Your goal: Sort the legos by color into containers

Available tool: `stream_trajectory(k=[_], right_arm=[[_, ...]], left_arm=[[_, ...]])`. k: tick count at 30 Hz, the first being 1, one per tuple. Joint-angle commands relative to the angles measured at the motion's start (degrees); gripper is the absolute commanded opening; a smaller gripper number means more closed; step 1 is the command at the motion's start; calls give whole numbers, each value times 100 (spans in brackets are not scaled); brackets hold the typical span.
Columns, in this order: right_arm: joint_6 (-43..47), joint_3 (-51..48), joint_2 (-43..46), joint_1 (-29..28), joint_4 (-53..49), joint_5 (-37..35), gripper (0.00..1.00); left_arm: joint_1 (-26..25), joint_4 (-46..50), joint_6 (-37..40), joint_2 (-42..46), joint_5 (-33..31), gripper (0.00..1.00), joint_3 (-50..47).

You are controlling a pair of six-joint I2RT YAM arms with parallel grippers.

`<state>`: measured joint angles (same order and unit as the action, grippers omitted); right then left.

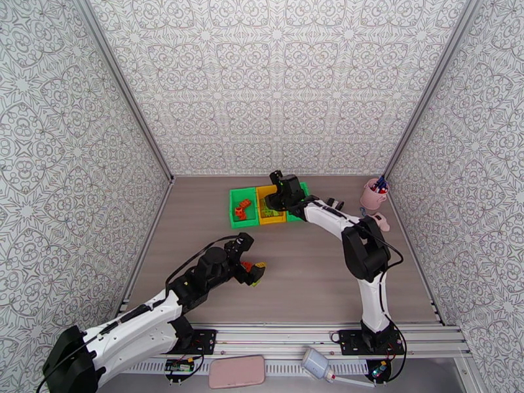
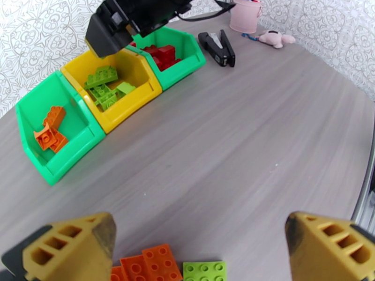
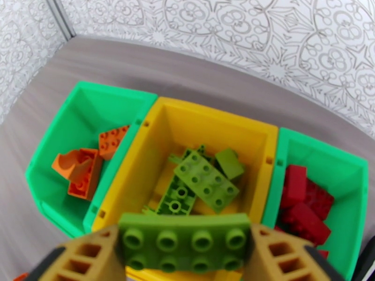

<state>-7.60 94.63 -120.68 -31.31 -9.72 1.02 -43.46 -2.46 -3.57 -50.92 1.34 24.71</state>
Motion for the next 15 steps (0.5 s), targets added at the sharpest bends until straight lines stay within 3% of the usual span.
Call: stream_trajectory(k=[1, 15], right_arm=[[-93, 301, -206, 70, -390, -55, 48], [-234, 860, -601, 71, -731, 57, 48]], left_arm=[[-50, -43, -116, 100, -109, 100, -146], [-54, -38, -174, 218, -163, 100, -282]])
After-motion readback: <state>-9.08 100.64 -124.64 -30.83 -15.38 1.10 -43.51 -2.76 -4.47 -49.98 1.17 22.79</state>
